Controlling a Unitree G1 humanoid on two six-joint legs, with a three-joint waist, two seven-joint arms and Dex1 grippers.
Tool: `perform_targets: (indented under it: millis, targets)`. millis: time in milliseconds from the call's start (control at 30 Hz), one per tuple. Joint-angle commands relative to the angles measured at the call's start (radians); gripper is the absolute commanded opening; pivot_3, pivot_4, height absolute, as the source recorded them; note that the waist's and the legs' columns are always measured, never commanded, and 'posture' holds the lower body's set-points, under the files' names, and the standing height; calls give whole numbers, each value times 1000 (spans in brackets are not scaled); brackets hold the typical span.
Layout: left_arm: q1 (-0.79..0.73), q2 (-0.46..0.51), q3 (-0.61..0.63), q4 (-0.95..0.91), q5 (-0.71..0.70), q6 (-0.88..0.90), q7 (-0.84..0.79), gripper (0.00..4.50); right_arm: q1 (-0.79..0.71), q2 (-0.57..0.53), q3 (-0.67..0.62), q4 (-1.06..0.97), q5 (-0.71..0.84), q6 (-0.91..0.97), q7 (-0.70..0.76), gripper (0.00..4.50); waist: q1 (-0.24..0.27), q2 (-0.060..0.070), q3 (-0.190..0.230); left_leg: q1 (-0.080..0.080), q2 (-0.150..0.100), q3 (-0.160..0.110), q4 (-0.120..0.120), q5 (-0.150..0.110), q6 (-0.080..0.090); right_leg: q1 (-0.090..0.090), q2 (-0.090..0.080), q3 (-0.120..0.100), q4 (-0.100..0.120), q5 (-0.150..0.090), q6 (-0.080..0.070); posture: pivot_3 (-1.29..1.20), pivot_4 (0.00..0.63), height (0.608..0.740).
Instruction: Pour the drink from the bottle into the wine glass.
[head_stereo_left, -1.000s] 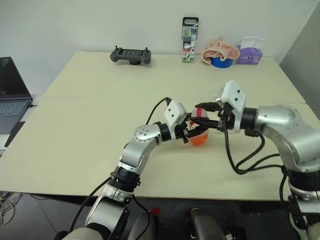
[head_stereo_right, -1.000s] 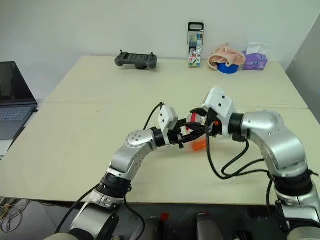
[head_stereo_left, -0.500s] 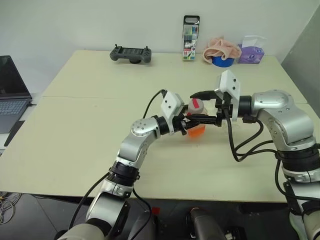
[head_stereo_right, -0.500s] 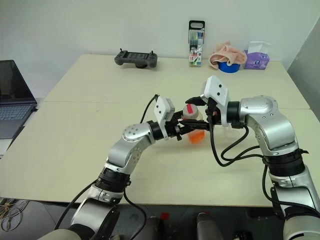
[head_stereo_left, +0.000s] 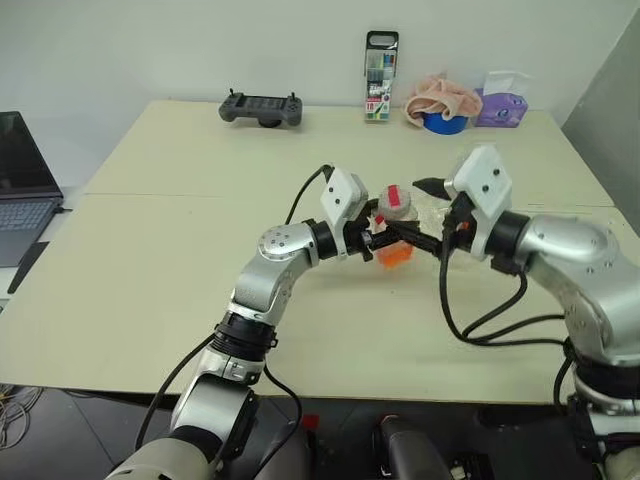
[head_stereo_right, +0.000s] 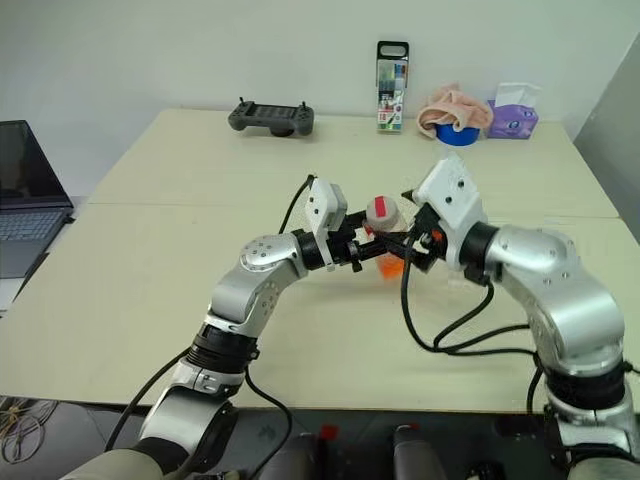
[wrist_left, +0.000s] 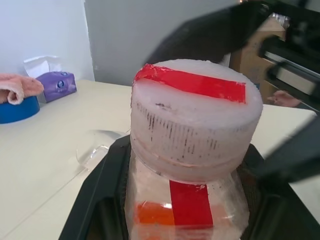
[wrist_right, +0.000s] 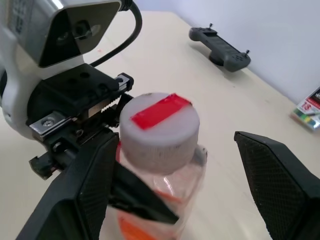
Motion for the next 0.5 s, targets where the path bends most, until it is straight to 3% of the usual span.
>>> perform_targets:
  millis: [33, 333, 500]
  targets:
    - [-17, 4, 10, -69, -39, 25, -19, 2142, -14, 74, -7, -119, 14, 96, -128, 3935, 0, 0, 0, 0, 0, 0, 0, 0, 0, 0, 0, 0, 0, 0, 0, 0, 150, 740]
    - [-1, 45, -20, -167, -89, 163, -80, 2142, -78, 266, 97, -163, -109, 269, -445, 3935, -1, 0, 0, 0, 0, -1, 0, 1, -2, 0, 1, 0, 1, 0, 0, 0, 150, 740]
    - [-1, 63, -35, -199, -94, 200, -93, 2142, -82, 309, 120, -147, -148, 278, -514, 3935, -2, 0, 0, 0, -1, 0, 0, 1, -2, 0, 1, 0, 0, 0, 0, 0, 150, 740]
